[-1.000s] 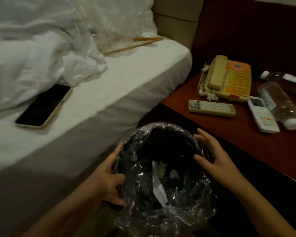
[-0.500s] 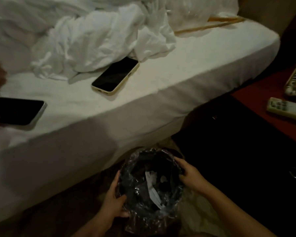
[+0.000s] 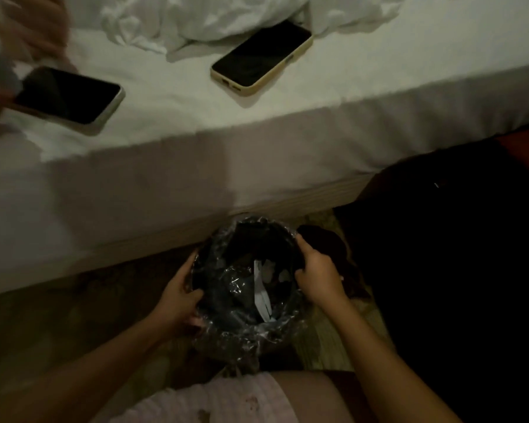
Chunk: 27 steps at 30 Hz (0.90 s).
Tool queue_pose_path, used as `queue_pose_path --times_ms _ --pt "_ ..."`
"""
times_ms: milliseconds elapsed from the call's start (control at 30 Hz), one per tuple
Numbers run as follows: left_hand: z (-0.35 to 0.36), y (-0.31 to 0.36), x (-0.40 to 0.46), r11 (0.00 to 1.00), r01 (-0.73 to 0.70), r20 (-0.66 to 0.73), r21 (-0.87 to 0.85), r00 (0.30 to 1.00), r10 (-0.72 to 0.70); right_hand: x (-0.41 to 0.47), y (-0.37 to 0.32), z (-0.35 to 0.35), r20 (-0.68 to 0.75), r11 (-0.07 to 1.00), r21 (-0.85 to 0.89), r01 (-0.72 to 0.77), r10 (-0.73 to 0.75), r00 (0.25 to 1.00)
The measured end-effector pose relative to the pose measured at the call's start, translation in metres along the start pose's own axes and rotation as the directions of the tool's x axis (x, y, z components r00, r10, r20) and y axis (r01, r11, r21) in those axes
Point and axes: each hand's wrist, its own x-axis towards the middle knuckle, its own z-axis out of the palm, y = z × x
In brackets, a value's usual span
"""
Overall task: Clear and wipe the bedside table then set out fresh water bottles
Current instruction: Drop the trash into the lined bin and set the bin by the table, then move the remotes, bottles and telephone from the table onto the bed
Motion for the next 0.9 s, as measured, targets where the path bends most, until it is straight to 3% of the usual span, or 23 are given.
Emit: queue_pose_path --times_ms 267,500,700,800,900 --pt "-0.045 -0.021 0.012 0.991 0.048 -0.110 0.121 0.993 -0.035 0.013 -0.030 0.040 0.102 0.999 0.035 0.018 -0.022 0.995" --pt "-0.050 -0.031 0.039 0.969 0.044 -0.047 0.243 0.998 -0.034 0.028 -0.018 0.073 0.121 1.000 0.002 0.007 -0.007 0.993" --pt "-0.049 -0.043 0.048 0.957 0.014 -0.081 0.290 0.997 0.010 0.031 -0.009 0.086 0.125 1.000 0.014 0.018 -0.020 0.992" --pt "-0.046 -0.048 0.045 0.952 0.135 -0.180 0.273 0.980 -0.087 0.026 -0.012 0.084 0.216 1.000 0.009 -0.021 0.018 0.976" --pt "-0.035 -0.041 0.034 0.928 0.164 -0.264 0.335 0.962 -0.075 0.009 -0.019 0.076 0.285 0.999 0.035 -0.036 0.024 0.958"
